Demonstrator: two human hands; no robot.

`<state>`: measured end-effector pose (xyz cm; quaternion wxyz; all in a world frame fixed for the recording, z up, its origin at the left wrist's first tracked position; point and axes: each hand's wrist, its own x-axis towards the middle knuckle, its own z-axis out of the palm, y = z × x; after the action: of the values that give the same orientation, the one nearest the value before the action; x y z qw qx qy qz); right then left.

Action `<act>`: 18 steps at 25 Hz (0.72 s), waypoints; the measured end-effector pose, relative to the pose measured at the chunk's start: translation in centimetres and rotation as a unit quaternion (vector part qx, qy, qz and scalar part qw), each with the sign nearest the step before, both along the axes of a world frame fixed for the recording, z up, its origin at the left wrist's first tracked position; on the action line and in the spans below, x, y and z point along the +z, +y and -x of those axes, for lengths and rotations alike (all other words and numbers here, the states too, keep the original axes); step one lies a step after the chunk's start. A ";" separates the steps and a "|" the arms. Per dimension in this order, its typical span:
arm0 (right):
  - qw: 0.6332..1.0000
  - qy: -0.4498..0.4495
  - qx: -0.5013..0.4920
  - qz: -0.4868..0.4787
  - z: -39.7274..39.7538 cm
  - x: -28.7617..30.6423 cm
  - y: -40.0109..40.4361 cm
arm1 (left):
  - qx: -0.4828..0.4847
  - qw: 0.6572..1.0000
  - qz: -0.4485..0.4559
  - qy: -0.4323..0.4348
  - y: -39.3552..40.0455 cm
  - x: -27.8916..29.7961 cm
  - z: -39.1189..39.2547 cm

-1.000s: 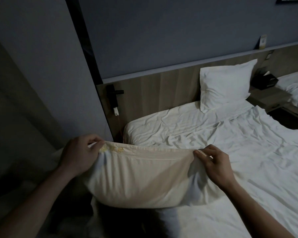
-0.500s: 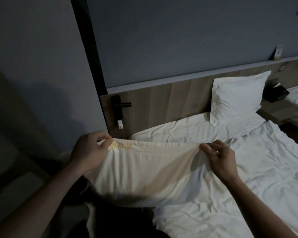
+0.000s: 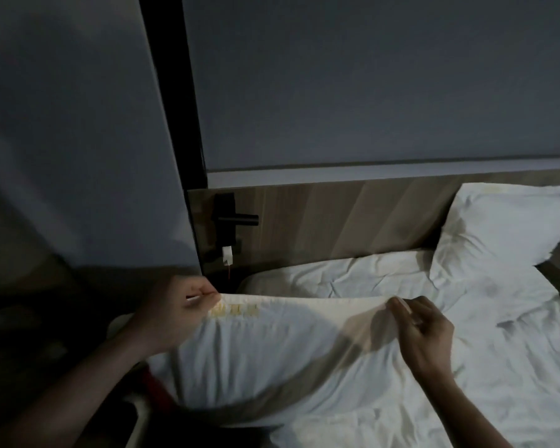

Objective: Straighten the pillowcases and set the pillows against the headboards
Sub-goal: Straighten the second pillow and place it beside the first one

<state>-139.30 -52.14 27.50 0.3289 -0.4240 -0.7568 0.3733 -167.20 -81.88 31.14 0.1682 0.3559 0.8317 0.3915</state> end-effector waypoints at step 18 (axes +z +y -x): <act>0.972 0.075 0.123 -0.183 11.7 -23.8 19.8 | 0.129 0.959 -0.156 0.200 13.5 -21.2 4.3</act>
<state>-150.98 -32.33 3.67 0.4085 -0.2308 -0.8319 0.2964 -171.49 -68.43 9.98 -0.1110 0.3381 0.8161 0.4553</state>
